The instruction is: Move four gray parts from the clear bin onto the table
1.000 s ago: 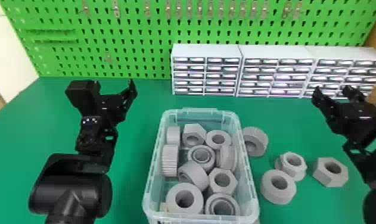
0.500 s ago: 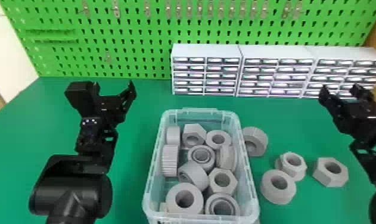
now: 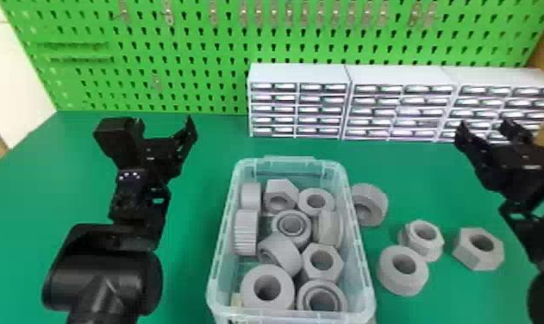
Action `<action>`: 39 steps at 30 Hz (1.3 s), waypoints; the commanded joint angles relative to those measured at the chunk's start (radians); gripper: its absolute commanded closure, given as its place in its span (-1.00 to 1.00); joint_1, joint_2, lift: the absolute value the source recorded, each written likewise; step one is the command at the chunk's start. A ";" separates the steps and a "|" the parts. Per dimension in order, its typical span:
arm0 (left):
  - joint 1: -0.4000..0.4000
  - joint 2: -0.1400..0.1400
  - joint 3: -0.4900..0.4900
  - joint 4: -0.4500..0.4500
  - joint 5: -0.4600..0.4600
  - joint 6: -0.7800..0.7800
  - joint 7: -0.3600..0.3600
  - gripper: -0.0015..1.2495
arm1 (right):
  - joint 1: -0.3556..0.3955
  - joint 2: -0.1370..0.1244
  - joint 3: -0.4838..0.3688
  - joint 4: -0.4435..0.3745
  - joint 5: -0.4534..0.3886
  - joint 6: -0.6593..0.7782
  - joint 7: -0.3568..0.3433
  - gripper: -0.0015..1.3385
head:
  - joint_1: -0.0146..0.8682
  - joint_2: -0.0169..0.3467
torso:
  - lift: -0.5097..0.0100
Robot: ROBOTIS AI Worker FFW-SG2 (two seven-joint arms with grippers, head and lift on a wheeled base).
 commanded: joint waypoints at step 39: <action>0.008 0.000 -0.006 0.000 0.005 0.002 -0.008 -0.54 | -0.018 0.003 0.037 0.014 0.006 0.015 0.000 -0.23 | 0.60 -0.51 | 0.76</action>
